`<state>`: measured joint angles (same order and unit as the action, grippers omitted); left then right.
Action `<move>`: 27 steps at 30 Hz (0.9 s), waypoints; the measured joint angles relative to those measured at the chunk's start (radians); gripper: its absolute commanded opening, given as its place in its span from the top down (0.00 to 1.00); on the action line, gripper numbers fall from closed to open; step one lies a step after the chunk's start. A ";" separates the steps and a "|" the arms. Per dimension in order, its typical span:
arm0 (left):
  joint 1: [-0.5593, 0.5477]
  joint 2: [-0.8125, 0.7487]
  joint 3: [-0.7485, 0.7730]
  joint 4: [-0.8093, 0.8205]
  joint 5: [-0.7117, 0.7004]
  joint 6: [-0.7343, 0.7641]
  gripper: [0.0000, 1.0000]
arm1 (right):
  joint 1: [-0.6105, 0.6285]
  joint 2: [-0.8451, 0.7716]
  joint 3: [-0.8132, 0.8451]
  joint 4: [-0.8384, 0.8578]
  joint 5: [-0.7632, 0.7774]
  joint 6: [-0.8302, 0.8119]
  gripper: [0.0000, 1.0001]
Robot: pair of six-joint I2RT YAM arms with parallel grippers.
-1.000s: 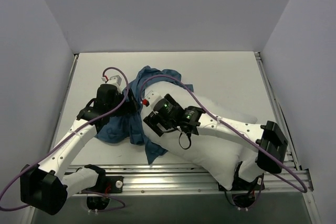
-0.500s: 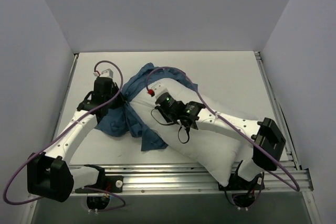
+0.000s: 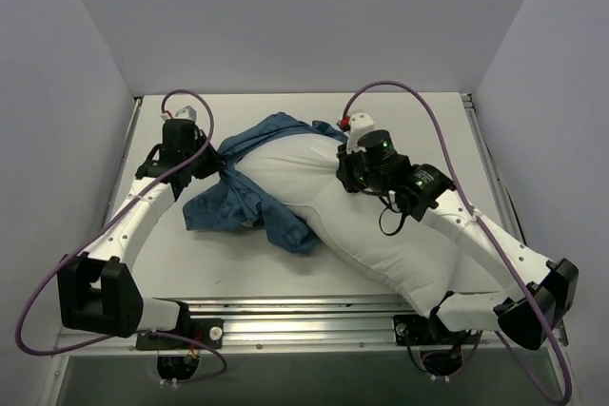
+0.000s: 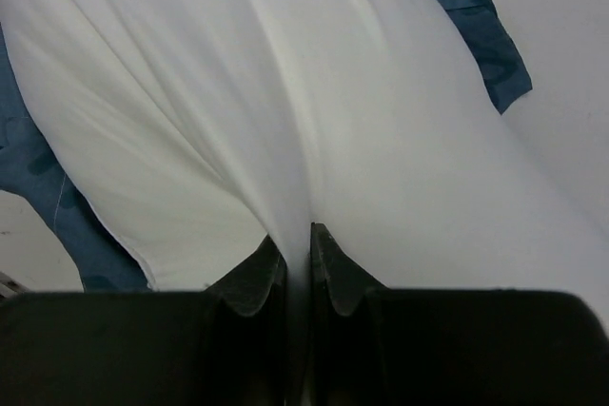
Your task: Remove the pillowcase from the pillow
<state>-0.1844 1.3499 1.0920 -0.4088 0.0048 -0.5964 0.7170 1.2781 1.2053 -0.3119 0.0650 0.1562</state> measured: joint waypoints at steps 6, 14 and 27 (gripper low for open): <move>0.008 0.034 -0.005 0.031 0.128 -0.032 0.82 | -0.147 -0.053 0.000 -0.043 -0.102 0.026 1.00; -0.028 0.020 -0.084 0.108 0.237 -0.019 0.78 | -0.216 -0.029 0.000 -0.048 -0.206 0.067 1.00; -0.124 -0.149 -0.116 0.071 0.093 -0.056 0.03 | -0.108 0.111 0.058 0.002 -0.166 0.087 1.00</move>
<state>-0.3084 1.2011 0.9756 -0.3378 0.0982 -0.6525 0.6090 1.3891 1.2629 -0.3099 -0.1005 0.2432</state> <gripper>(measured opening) 0.963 0.054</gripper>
